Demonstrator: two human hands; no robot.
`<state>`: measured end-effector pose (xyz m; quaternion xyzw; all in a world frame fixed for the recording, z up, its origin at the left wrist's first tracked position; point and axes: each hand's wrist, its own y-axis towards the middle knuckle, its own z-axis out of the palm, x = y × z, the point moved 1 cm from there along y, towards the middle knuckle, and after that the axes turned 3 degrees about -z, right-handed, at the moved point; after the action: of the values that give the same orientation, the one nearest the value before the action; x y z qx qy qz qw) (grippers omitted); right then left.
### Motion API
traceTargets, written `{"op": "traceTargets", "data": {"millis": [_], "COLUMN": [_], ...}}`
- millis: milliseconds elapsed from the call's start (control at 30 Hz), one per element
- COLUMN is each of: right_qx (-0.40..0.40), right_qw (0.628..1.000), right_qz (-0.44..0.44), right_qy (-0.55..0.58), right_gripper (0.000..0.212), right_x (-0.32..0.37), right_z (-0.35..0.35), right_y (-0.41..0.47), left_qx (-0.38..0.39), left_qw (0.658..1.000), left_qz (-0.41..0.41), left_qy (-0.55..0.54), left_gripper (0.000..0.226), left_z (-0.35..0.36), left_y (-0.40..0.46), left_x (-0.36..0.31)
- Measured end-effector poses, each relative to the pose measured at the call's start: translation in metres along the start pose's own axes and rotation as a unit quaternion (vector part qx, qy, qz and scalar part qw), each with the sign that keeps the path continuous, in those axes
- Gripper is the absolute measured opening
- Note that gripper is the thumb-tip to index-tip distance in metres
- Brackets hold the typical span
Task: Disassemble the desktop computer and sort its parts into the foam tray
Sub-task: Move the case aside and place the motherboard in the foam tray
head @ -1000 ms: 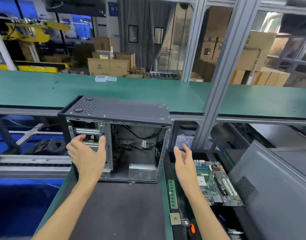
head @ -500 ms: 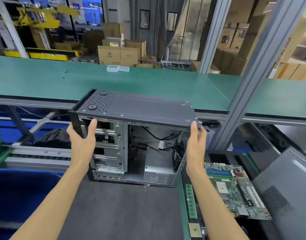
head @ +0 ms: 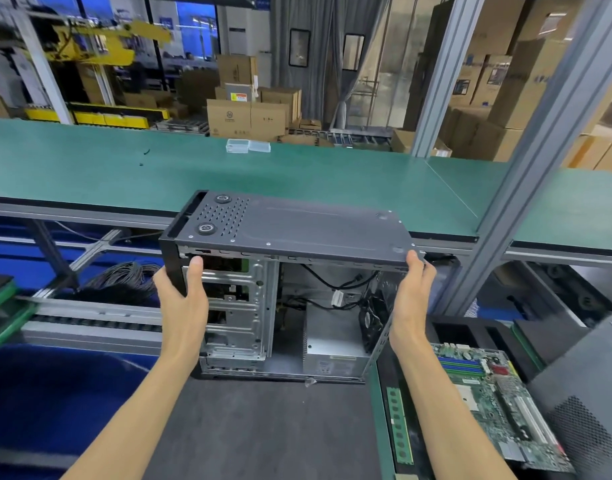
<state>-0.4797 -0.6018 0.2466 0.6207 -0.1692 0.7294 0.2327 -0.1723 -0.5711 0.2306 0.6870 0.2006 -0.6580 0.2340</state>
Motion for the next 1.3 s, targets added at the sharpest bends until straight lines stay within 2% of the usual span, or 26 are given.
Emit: {"op": "traceTargets", "data": {"millis": [100,233,333,433,533,733,833,900,967,1000,1033,1100,1167,1233,1300], "right_qx": [0.012,0.025,0.033,0.035,0.037,0.032,0.039,0.061,0.064,0.048,0.027,-0.005,-0.003,0.042,0.102], "right_qw": [1.000,1.000,0.999,0.999,0.999,0.999,0.999,0.997,0.996,0.997,0.997,0.994,0.983,0.955,0.907], "right_qz": [-0.010,-0.013,-0.004,0.002,0.006,0.014,0.020,0.022,0.020,0.018,0.015,0.015,0.025,0.051,0.087], "right_qy": [-0.002,-0.006,-0.003,-0.007,-0.005,-0.010,-0.030,-0.044,-0.057,-0.066,-0.076,-0.108,-0.181,-0.289,-0.399], "right_gripper": [0.046,0.052,0.046,0.054,0.051,0.066,0.069,0.061,0.063,0.063,0.055,0.028,0.012,0.015,0.024], "right_x": [-0.002,-0.011,-0.012,-0.012,-0.011,-0.007,-0.004,-0.003,-0.008,-0.012,-0.018,-0.032,-0.053,-0.078,-0.103], "right_z": [-0.005,-0.009,-0.008,-0.009,-0.008,-0.007,-0.012,-0.018,-0.030,-0.039,-0.050,-0.076,-0.106,-0.135,-0.157], "right_y": [-0.005,-0.012,-0.013,-0.010,-0.011,-0.015,-0.016,-0.018,-0.018,-0.017,-0.016,-0.017,-0.017,-0.019,-0.026], "left_qx": [0.009,0.010,0.018,0.019,0.017,0.014,0.009,-0.037,-0.125,-0.153,-0.156,-0.108,-0.011,0.136,0.308], "left_qw": [1.000,0.995,0.992,0.991,0.991,0.992,0.991,0.995,0.992,0.985,0.980,0.976,0.983,0.979,0.935], "left_qz": [-0.010,-0.095,-0.122,-0.134,-0.134,-0.127,-0.132,-0.090,0.012,0.072,0.125,0.189,0.182,0.146,0.086], "left_qy": [-0.017,-0.011,-0.014,-0.024,-0.022,-0.009,-0.009,-0.006,0.016,0.020,0.017,0.010,0.011,0.051,0.152], "left_gripper": [0.043,0.070,0.076,0.082,0.088,0.084,0.073,0.062,0.039,0.027,0.026,0.042,0.041,0.035,0.030], "left_z": [-0.003,-0.003,0.000,0.001,0.001,0.002,0.003,0.005,0.006,0.008,0.013,0.027,0.047,0.073,0.103], "left_y": [0.000,0.006,0.014,0.019,0.021,0.018,0.015,0.005,-0.012,-0.023,-0.037,-0.064,-0.091,-0.120,-0.151], "left_x": [0.007,0.026,0.029,0.028,0.028,0.028,0.030,0.029,0.027,0.024,0.023,0.020,0.027,0.047,0.077]}}
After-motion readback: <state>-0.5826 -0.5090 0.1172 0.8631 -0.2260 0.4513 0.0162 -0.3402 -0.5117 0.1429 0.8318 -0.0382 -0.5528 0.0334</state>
